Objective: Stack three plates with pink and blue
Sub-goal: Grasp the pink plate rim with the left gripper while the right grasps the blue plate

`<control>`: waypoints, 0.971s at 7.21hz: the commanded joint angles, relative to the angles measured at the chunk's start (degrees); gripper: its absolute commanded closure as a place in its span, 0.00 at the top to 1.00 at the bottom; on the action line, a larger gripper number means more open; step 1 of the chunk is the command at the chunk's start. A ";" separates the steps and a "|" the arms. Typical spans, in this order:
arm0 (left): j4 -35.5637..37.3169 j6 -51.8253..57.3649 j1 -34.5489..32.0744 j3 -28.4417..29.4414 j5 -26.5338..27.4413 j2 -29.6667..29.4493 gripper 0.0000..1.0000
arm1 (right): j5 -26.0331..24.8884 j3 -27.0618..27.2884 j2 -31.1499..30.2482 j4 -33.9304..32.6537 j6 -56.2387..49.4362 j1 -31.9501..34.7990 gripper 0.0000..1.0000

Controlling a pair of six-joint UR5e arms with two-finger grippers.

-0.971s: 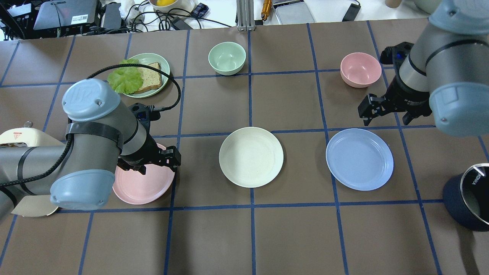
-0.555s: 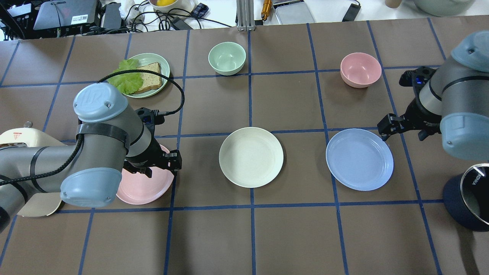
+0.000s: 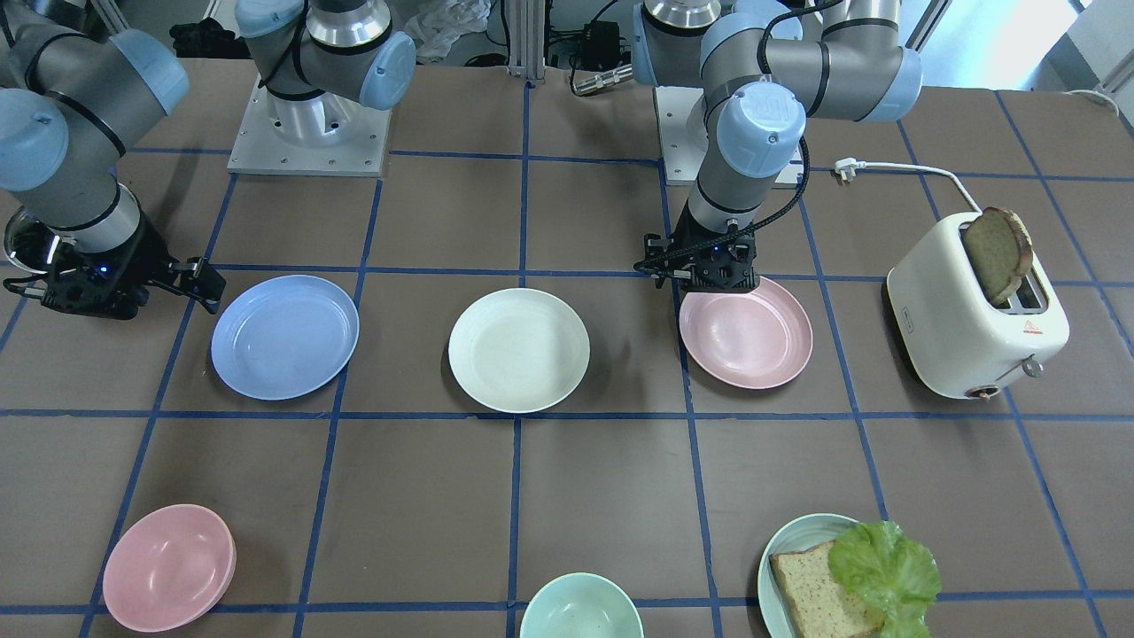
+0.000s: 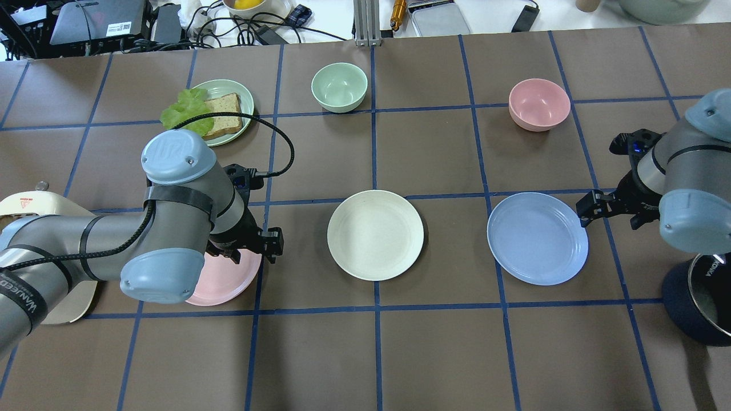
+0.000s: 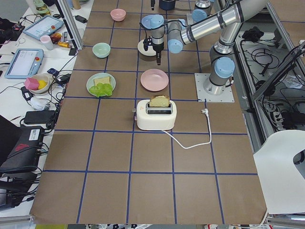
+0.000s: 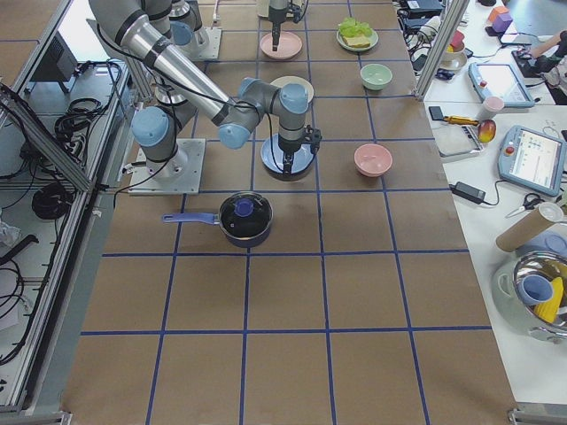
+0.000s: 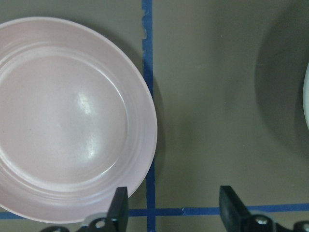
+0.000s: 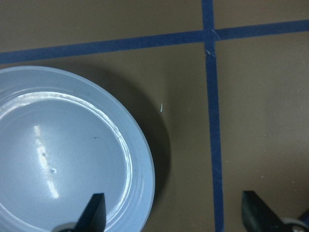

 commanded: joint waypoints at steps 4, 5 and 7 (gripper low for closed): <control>3.90 2.31 -0.04 -0.60 1.22 -4.58 0.64 | 1.94 0.14 5.01 -2.02 -0.18 -0.05 0.99; 4.08 2.31 -0.04 -0.60 1.23 -5.20 0.64 | 1.85 0.40 5.01 -2.02 -0.18 -0.05 0.93; 4.08 2.23 -0.04 -0.60 1.23 -5.99 0.63 | 2.02 1.63 5.36 -3.06 -0.09 -0.05 0.88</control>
